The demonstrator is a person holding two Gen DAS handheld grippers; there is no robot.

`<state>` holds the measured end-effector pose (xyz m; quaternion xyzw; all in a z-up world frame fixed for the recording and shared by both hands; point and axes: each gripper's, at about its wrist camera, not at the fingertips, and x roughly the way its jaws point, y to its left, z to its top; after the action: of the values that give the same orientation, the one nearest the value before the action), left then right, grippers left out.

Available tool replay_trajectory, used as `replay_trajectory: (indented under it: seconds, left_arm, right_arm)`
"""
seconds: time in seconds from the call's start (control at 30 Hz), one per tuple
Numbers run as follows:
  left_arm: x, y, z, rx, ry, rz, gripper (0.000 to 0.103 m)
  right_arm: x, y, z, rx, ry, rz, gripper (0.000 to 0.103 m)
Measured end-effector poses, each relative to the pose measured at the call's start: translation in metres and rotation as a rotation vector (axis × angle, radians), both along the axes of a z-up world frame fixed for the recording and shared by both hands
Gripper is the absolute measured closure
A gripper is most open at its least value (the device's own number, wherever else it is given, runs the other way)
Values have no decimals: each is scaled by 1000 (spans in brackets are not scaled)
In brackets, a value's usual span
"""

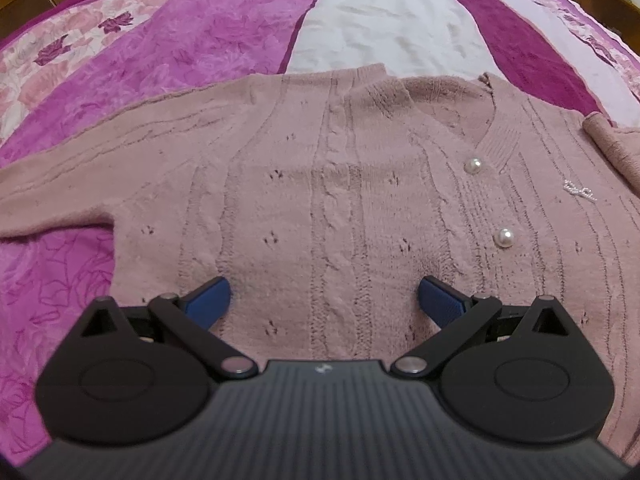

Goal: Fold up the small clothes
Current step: 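Reach the right gripper to the cardigan sleeve cuff and close on it, then carry the held sleeve across the cardigan front and open the right gripper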

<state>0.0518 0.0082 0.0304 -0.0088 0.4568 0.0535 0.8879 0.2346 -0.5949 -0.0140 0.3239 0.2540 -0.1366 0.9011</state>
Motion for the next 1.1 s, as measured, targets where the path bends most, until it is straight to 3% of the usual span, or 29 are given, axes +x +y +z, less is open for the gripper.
replay_trajectory:
  seconds: [0.17,0.2,0.27,0.3,0.33,0.43,0.6,0.83,1.1]
  left_arm:
    - [0,-1,-1,6,-1,-7,0]
    - [0,-1,-1,4,-1,-7,0]
    - [0,0,-2,2,-4,-7,0]
    - [-1,0,-2,4,-5,-9,0]
    - [-1,-1,-1,6,-6,-11,0]
    - [-2,0,0,3,-10,-15,0]
    - [-3,4,1,-11,-12,-16,0]
    - [-3,7,7,2,-34,-17,1]
    - [-8,28,23,1,-73,9,1]
  right_arm:
    - [15,2,-7,-69,8,-38,16]
    - [16,2,-7,-83,16,-49,26]
    - [19,3,-7,-107,31,-72,57]
    - [18,1,-6,-102,31,-79,80]
    - [17,-2,-6,-74,22,-85,90]
    - [3,-10,0,-3,-61,-110,94]
    - [-29,-10,29,-59,-151,-102,94]
    - [-80,-3,93,-139,-272,-56,95]
    - [-122,48,152,-200,-380,1,96]
